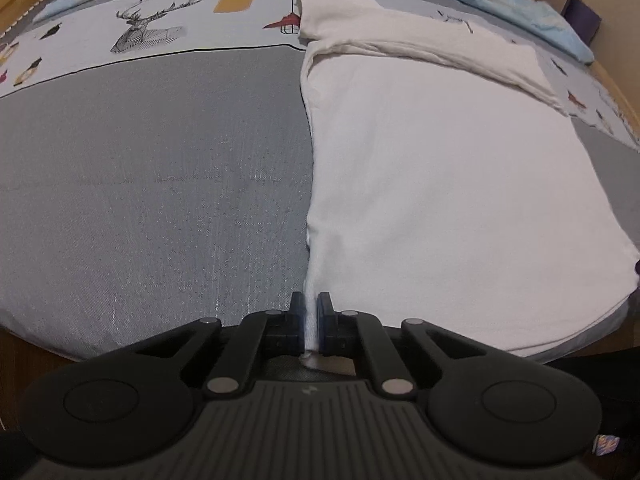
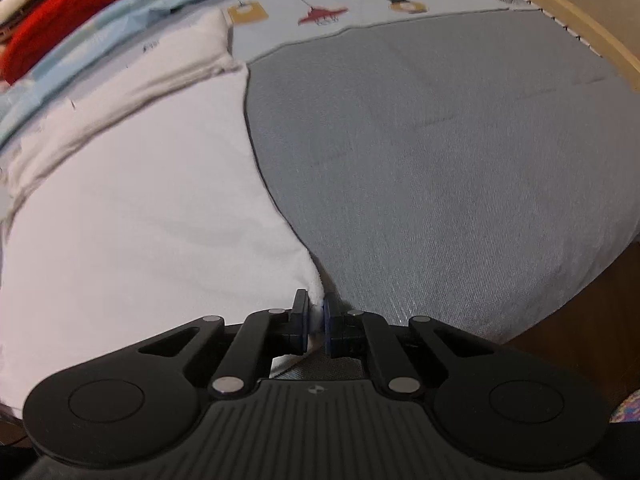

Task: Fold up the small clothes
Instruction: 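Grasp the white shirt hem with the left tool while the right tool grasps it too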

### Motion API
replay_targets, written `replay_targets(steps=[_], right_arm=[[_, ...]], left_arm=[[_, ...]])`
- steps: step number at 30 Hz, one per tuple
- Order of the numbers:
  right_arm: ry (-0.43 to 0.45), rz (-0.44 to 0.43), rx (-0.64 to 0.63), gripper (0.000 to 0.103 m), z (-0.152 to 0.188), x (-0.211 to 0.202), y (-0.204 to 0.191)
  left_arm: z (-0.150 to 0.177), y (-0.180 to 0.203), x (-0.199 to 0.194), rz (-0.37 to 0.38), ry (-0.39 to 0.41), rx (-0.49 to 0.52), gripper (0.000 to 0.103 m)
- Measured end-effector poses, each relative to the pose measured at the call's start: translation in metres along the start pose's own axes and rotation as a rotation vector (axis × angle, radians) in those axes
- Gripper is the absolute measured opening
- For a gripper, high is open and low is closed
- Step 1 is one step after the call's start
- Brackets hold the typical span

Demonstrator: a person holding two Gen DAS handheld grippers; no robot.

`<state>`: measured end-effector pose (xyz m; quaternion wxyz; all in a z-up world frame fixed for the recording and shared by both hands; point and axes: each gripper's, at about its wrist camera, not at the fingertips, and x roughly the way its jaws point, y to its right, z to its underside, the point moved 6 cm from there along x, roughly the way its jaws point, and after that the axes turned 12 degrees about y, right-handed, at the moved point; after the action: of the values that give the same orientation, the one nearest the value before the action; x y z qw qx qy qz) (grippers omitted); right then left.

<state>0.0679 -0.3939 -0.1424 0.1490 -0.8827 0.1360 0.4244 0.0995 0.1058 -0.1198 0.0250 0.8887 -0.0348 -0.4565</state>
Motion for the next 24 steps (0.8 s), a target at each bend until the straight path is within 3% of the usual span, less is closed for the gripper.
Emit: replay_targets(steps=[4,7,12,17,24], right_arm=[[-0.060,0.032,-0.028,0.013,0.009,0.010,0.001],[-0.054,0.035,-0.072,0.013,0.009,0.010,-0.002],[-0.012,0.013,-0.043,0.007,0.001,0.004,0.001],[0.133,-0.097,0.073,0.006,-0.039,-0.037,0.002],[0.317,-0.261,0.103,0.006,-0.083,-0.117,0.002]], left_arm=[[0.012,-0.002,0.010,-0.009,-0.079,-0.005,0.008],[0.012,0.001,0.010,-0.011,-0.072,0.033,0.008],[0.008,0.001,0.008,-0.012,-0.049,0.025,0.006],[-0.024,0.005,-0.018,0.024,0.042,0.052,0.006],[-0.074,0.005,-0.100,0.108,0.225,0.070,0.005]])
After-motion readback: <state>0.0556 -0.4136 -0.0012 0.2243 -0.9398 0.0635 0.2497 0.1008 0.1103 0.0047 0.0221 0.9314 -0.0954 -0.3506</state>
